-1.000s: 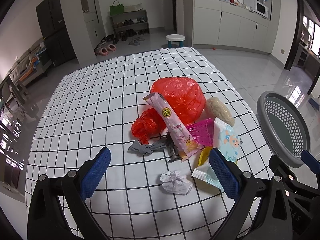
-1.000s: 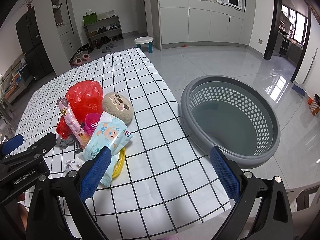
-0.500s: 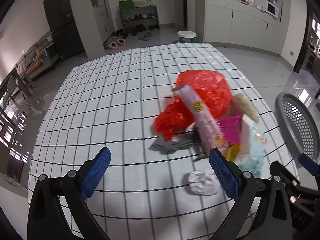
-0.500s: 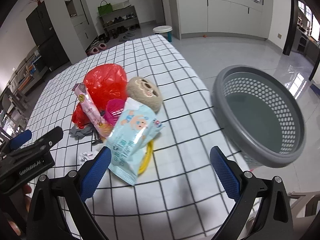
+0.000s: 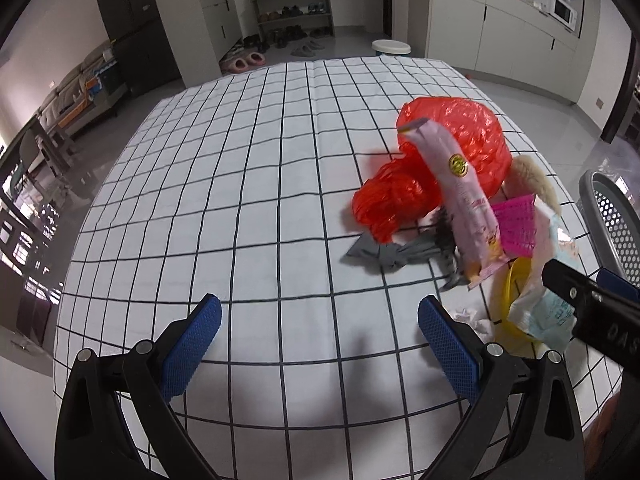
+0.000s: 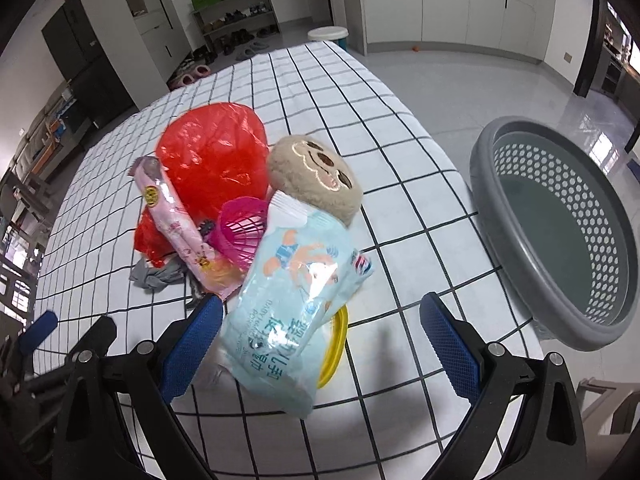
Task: Collect trash
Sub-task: 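Reach the right tool to the light-blue wet-wipe pack and grasp it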
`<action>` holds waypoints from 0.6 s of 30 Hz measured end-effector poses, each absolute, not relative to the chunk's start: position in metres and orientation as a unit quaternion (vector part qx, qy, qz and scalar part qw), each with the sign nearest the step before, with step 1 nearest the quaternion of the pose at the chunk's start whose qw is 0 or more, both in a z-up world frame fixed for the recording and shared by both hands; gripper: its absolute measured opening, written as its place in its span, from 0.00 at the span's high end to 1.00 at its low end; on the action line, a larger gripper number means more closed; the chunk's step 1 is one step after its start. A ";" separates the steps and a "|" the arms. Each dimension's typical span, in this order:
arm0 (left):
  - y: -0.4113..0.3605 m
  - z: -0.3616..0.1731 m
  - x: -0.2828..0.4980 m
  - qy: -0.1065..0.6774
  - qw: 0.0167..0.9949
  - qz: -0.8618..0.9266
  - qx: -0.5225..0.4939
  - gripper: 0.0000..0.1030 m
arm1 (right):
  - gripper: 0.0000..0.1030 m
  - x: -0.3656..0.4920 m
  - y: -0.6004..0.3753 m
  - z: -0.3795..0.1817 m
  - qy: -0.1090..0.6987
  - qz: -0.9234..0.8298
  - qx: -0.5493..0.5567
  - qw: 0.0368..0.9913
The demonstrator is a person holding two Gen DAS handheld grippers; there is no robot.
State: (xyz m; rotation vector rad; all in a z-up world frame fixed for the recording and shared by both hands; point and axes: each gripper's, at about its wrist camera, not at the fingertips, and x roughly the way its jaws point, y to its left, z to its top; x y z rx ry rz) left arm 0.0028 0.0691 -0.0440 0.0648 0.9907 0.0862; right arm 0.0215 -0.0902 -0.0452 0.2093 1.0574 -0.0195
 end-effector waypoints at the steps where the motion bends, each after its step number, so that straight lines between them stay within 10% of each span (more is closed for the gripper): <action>1: 0.069 -0.045 0.002 0.475 0.878 0.041 0.032 0.06 | 0.09 0.022 -0.090 -0.046 0.505 -0.009 0.103 0.857; 9: 0.065 -0.047 0.001 0.472 0.881 0.031 0.028 0.06 | 0.10 0.022 -0.095 -0.046 0.498 -0.013 0.103 0.861; 18: 0.059 -0.048 -0.003 0.476 0.879 0.020 0.024 0.06 | 0.46 0.019 -0.094 -0.051 0.511 0.005 0.102 0.853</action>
